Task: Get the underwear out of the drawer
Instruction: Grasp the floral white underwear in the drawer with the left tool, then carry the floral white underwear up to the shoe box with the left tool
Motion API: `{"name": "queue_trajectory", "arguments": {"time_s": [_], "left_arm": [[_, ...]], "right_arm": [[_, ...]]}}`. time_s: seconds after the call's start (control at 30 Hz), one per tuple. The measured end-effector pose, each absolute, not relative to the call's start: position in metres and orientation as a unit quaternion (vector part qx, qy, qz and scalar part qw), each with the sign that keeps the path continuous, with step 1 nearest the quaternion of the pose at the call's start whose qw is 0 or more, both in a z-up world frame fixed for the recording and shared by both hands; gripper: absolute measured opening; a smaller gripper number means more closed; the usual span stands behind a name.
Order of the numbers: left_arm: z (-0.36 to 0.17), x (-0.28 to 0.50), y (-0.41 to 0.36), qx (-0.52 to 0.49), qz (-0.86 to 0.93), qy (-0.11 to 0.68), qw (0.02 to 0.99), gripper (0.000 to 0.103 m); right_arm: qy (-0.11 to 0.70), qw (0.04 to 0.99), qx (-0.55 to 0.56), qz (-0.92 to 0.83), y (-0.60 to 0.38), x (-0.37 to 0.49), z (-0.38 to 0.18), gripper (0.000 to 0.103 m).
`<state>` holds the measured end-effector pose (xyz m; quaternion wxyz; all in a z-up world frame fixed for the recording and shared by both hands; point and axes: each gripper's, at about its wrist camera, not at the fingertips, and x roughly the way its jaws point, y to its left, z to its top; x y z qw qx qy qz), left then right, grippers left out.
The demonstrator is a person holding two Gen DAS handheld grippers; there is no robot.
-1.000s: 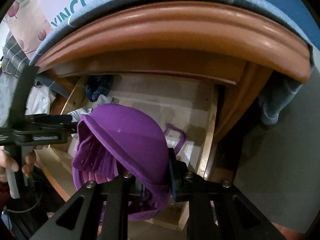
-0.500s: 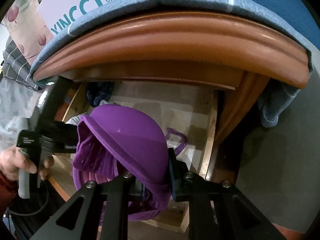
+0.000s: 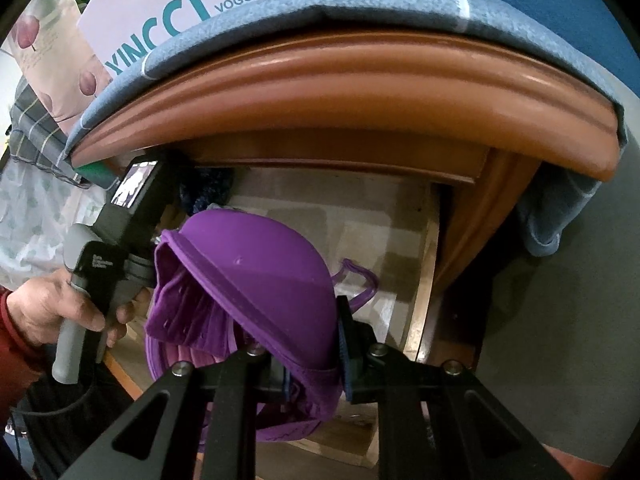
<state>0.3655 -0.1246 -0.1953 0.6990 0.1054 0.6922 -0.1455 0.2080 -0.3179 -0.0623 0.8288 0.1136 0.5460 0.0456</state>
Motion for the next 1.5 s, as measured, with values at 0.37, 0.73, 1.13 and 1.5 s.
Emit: {"name": "queue_trajectory", "arguments": {"time_s": [0.37, 0.73, 1.13, 1.5], "left_arm": [[-0.19, 0.357, -0.109, 0.064, -0.153, 0.698, 0.697, 0.017], [-0.16, 0.305, -0.072, 0.044, -0.181, 0.674, 0.715, 0.015], [-0.064, 0.292, -0.091, 0.067, -0.212, 0.62, 0.752, 0.015], [0.03, 0.256, -0.079, 0.083, -0.245, 0.552, 0.793, 0.015]], "right_arm": [[0.546, 0.829, 0.115, 0.04, -0.319, 0.209, -0.063, 0.017], [0.545, 0.831, 0.104, 0.04, -0.313, 0.208, -0.062, 0.017], [0.543, 0.833, 0.103, 0.039, -0.313, 0.208, -0.064, 0.017], [0.542, 0.833, 0.102, 0.033, -0.313, 0.208, -0.06, 0.017]]}}
